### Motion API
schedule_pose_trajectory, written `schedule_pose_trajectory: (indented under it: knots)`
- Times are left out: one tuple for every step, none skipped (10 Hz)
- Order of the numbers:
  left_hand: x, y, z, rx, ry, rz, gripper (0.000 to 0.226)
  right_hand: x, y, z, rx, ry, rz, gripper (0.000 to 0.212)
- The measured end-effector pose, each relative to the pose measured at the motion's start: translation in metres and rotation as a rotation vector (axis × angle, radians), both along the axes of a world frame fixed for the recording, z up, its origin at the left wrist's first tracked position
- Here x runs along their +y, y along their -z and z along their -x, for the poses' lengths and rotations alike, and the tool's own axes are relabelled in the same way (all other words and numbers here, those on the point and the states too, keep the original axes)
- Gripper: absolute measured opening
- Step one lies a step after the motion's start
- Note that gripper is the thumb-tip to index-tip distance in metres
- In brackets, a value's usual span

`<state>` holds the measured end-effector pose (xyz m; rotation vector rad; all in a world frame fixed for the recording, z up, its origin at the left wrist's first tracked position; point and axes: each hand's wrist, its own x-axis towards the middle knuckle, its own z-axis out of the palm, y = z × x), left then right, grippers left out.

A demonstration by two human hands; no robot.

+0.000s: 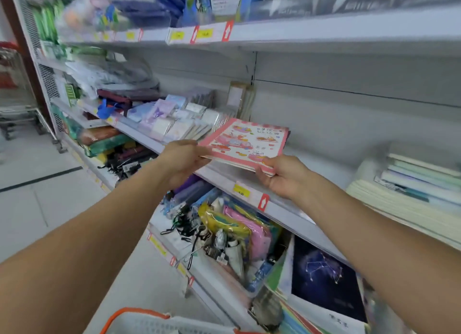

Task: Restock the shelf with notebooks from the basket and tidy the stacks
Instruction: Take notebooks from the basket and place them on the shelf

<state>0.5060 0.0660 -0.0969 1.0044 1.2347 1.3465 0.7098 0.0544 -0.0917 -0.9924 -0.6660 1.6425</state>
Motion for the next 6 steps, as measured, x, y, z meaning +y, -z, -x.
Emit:
schedule_pose_trajectory:
  knots:
    - [0.041, 0.003, -0.020, 0.249, -0.075, 0.004, 0.031, 0.050, 0.006, 0.007, 0.018, 0.070, 0.045, 0.028]
    - [0.083, 0.007, -0.028, 0.487, -0.074, 0.082, 0.025, 0.092, 0.021, 0.018, 0.001, 0.129, 0.072, 0.033]
    - [0.119, 0.015, -0.026, 0.579, -0.082, 0.124, 0.032, 0.125, 0.037, 0.023, -0.079, 0.139, 0.041, 0.030]
    - [0.145, 0.018, -0.026, 0.688, -0.049, 0.104, 0.020, 0.143, 0.045, 0.019, -0.343, 0.065, -0.015, 0.010]
    - [0.161, 0.017, -0.025, 0.879, -0.078, 0.153, 0.009, 0.147, 0.044, 0.011, -0.683, -0.072, -0.086, 0.026]
    - [0.171, 0.021, -0.026, 1.110, -0.098, 0.193, 0.027, 0.146, 0.036, 0.009, -0.937, -0.210, -0.120, 0.050]
